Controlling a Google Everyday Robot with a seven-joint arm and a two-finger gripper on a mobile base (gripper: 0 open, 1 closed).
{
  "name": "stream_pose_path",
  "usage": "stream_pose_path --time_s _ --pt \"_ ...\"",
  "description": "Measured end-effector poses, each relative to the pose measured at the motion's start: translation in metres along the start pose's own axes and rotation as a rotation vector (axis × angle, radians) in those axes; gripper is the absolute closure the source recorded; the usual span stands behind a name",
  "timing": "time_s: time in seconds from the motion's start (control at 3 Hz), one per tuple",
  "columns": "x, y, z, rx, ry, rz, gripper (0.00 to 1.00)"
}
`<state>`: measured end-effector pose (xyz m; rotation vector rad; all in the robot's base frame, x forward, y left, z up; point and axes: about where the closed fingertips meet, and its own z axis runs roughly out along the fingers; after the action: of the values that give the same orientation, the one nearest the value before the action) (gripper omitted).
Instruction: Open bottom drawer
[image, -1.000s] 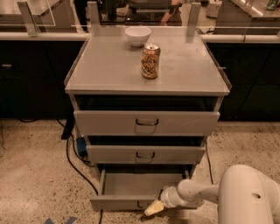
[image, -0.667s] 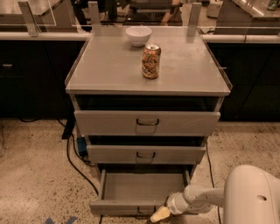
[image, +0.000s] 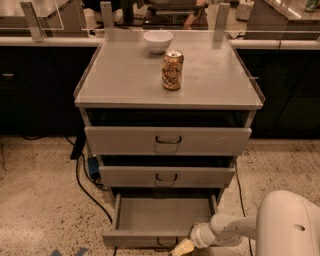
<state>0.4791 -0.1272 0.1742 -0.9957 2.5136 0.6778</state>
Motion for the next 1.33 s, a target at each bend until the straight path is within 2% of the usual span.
stream_pose_path --time_s 0.33,0.67,1.33 --pt "0.0 0.001 -0.004 0.001 0.002 0.004 0.0" --pt "0.043 0.018 -0.036 -0.002 0.093 0.063 0.0" --pt "0.049 0.023 -0.036 0.003 0.109 0.053 0.0"
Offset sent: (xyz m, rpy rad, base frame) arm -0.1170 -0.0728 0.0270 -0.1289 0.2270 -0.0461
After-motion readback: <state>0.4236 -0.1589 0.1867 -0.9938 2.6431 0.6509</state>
